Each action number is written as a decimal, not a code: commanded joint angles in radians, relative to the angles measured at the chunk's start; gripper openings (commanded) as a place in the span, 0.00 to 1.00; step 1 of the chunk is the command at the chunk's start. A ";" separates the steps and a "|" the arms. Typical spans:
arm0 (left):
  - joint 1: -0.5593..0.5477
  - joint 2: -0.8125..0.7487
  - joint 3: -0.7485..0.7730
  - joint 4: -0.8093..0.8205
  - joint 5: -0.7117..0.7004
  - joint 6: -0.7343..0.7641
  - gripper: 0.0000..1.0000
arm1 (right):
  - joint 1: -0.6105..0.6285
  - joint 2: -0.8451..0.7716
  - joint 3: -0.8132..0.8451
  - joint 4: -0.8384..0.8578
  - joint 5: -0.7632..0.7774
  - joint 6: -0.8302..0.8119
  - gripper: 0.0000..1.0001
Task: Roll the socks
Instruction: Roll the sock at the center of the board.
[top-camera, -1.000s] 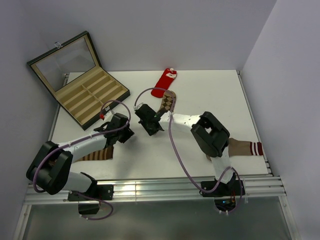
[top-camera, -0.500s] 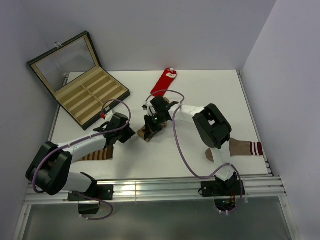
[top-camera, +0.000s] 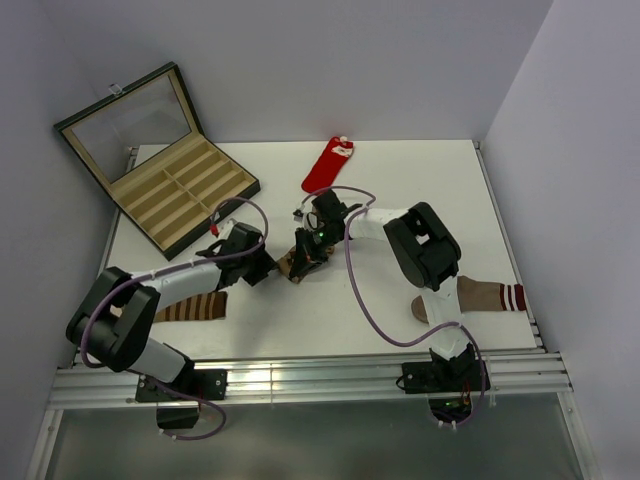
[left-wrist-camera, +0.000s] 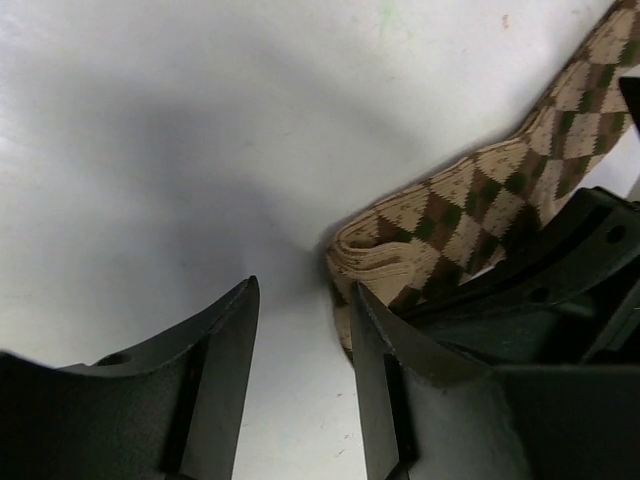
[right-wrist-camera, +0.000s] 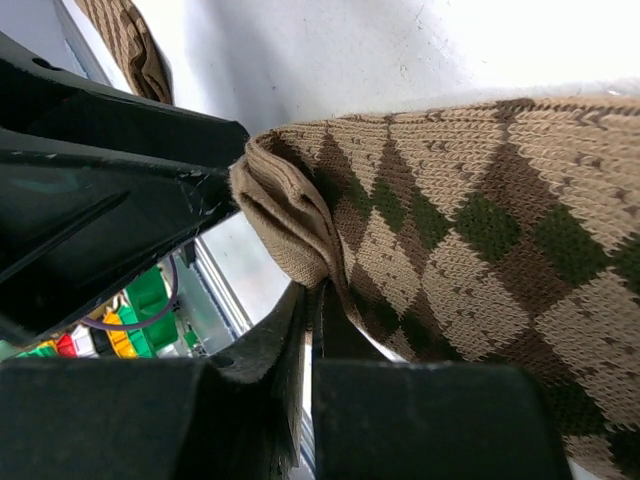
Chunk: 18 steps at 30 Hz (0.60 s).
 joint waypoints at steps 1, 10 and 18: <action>0.002 0.011 0.057 0.053 0.019 -0.014 0.48 | 0.003 0.034 -0.022 0.005 0.038 -0.005 0.00; -0.008 0.031 0.077 0.052 0.004 -0.028 0.51 | 0.003 0.042 -0.036 0.026 0.052 0.001 0.00; -0.013 0.105 0.107 0.001 -0.008 -0.015 0.49 | 0.003 0.048 -0.031 0.032 0.067 0.017 0.00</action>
